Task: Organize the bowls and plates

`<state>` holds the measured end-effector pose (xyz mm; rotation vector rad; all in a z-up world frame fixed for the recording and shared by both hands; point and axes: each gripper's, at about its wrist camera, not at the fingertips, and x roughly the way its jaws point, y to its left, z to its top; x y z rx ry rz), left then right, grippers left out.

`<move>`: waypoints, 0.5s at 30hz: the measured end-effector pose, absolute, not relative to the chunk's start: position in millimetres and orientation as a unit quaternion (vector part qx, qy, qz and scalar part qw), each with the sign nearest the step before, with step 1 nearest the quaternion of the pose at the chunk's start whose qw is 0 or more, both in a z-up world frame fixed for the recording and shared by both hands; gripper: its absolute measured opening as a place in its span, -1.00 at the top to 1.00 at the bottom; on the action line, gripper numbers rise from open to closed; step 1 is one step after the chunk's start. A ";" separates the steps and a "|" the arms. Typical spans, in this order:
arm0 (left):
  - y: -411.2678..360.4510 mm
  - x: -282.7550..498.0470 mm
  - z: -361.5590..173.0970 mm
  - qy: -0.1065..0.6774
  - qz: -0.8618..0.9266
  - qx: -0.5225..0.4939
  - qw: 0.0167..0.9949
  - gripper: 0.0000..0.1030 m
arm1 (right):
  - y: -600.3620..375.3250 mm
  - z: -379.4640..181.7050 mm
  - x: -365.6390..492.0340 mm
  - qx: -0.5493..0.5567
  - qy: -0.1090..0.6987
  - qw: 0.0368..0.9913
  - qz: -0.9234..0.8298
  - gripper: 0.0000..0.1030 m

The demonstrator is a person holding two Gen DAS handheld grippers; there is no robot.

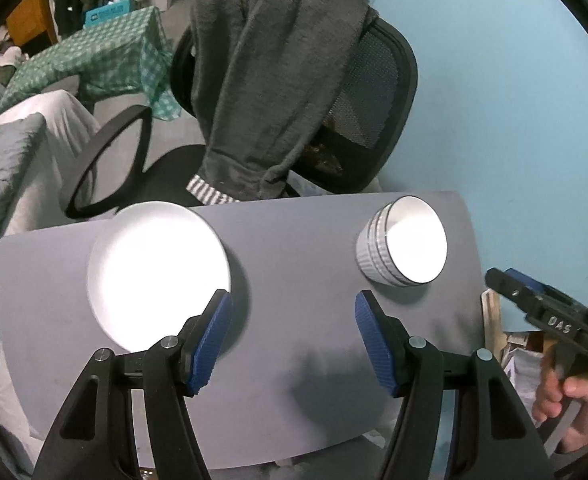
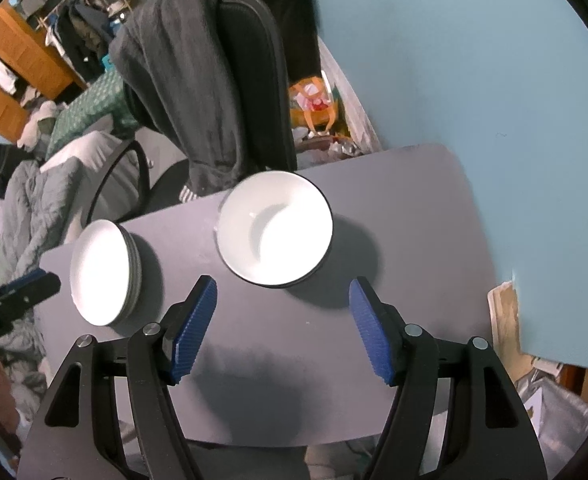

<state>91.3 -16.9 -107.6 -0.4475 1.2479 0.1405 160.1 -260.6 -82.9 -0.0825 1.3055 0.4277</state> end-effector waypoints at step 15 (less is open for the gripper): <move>-68.3 154.8 -168.7 0.624 0.033 -0.221 0.749 -0.26 | -274.3 -153.9 216.2 -0.082 0.655 0.716 0.229 -0.32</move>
